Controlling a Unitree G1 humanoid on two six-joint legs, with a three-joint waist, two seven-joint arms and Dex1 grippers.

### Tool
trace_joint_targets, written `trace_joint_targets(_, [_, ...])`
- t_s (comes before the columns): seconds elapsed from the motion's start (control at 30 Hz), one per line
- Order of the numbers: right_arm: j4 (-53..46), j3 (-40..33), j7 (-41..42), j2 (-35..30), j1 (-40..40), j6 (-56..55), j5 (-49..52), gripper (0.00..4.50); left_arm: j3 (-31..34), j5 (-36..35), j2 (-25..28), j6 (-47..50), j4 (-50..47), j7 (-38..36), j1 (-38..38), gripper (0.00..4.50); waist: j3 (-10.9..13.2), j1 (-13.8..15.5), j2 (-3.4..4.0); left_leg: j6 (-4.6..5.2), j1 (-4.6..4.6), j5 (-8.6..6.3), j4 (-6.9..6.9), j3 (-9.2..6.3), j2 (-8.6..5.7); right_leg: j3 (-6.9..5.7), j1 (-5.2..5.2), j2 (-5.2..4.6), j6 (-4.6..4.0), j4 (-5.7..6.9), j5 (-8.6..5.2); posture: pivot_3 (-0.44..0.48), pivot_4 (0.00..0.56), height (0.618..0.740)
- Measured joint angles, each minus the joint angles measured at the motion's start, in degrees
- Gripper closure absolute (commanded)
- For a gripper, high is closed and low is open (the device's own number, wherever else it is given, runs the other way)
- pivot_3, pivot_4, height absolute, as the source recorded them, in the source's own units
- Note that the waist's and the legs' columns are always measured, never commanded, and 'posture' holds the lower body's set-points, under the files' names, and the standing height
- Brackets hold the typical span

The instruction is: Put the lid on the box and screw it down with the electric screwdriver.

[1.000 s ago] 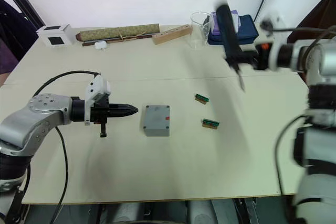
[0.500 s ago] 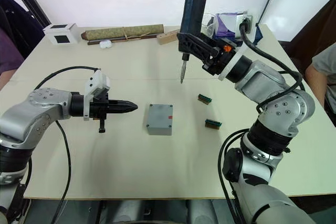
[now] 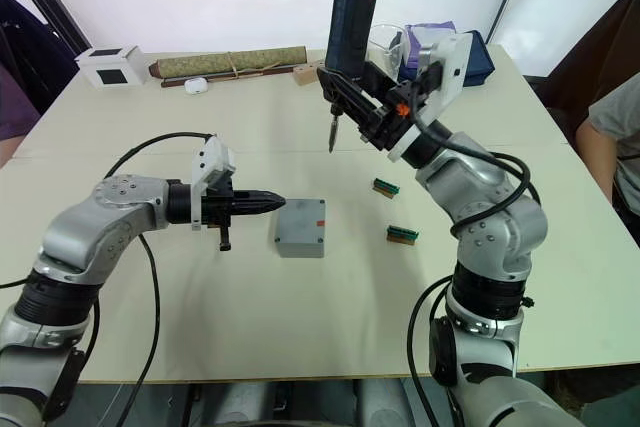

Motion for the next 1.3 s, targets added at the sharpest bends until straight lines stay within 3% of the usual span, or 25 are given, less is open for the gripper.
trace_joint_targets(0.53, [1.7,19.3,-3.2,1.8,17.0,-26.6,-23.3,2.37,-4.5,5.7,-3.0,-3.6,4.0,-1.1,-0.8,4.50,0.0,0.1,-0.01,-0.02,0.00,0.01,0.03,0.00,-0.01,0.01,0.02,0.01,0.00,0.01,0.00,0.000,0.150,0.740])
trace_joint_targets(0.8, [7.2,22.4,-5.1,4.2,19.5,-37.5,-30.3,2.37,-5.5,8.0,-2.7,-3.8,5.9,-3.6,-3.3,4.50,0.0,0.0,-0.02,-0.03,0.02,0.02,0.04,-0.04,0.00,0.00,0.03,0.04,0.00,0.02,-0.01,0.000,0.150,0.740])
trace_joint_targets(1.3, [11.5,23.4,-5.5,5.7,20.0,-40.1,-31.5,2.37,-6.2,8.6,-2.3,-3.4,5.8,-5.2,-4.0,4.50,0.0,0.0,-0.02,-0.03,0.02,0.02,0.04,-0.05,0.00,0.00,0.04,0.04,-0.01,0.03,-0.01,0.000,0.150,0.740])
